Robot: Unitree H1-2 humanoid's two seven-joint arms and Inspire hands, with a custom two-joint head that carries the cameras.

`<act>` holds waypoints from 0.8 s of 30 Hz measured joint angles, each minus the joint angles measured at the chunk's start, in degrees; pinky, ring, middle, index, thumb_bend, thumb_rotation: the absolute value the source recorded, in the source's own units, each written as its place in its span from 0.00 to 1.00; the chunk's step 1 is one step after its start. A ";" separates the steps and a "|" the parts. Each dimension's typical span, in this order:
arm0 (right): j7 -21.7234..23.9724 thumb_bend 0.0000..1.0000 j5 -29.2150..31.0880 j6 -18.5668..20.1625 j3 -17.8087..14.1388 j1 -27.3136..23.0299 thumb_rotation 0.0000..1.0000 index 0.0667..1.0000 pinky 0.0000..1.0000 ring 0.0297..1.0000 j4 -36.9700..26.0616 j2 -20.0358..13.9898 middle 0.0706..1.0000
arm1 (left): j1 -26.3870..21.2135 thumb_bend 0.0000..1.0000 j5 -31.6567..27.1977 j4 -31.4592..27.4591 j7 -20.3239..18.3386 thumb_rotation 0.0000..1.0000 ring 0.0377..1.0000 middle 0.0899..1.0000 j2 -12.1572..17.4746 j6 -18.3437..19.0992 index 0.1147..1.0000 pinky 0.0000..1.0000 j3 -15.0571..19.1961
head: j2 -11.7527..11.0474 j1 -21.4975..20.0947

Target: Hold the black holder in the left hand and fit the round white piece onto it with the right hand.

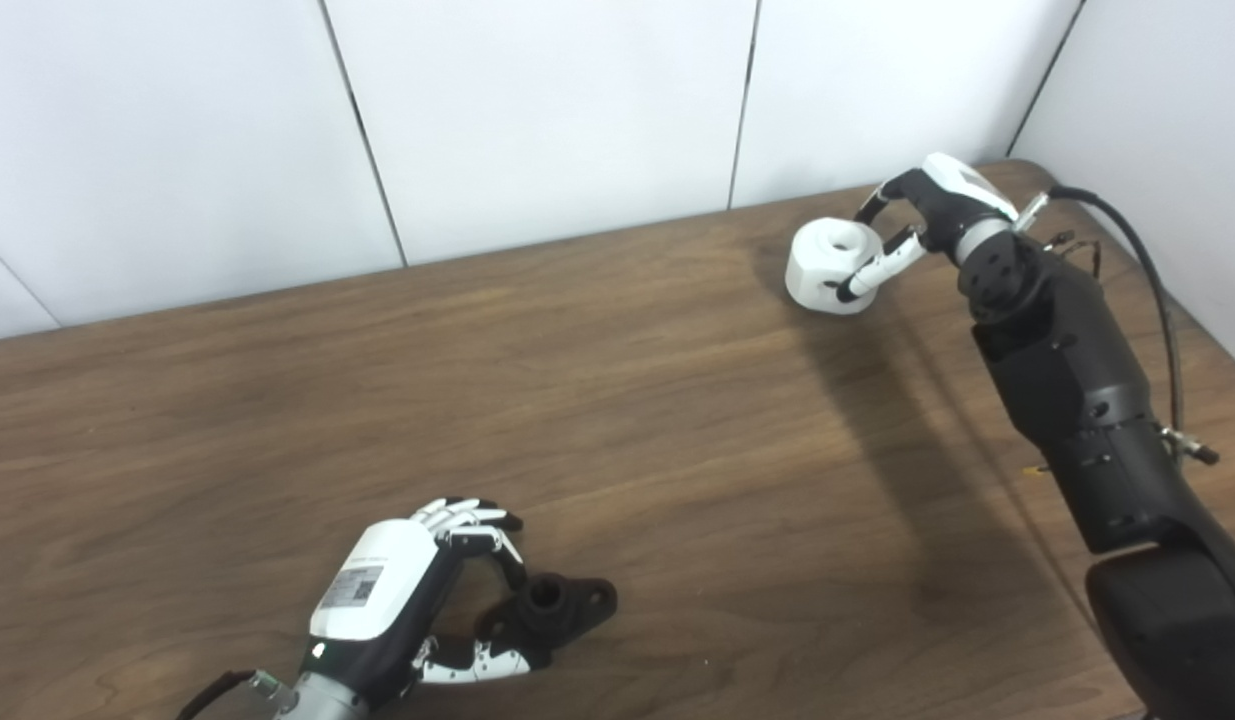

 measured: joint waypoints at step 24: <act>5.42 0.52 0.43 0.06 1.43 3.60 0.13 0.45 0.88 0.89 -13.73 -0.61 0.80 | -0.25 0.52 2.58 -2.15 -1.89 0.05 0.86 0.77 -0.88 3.71 0.42 0.91 -1.48 | 1.93 7.38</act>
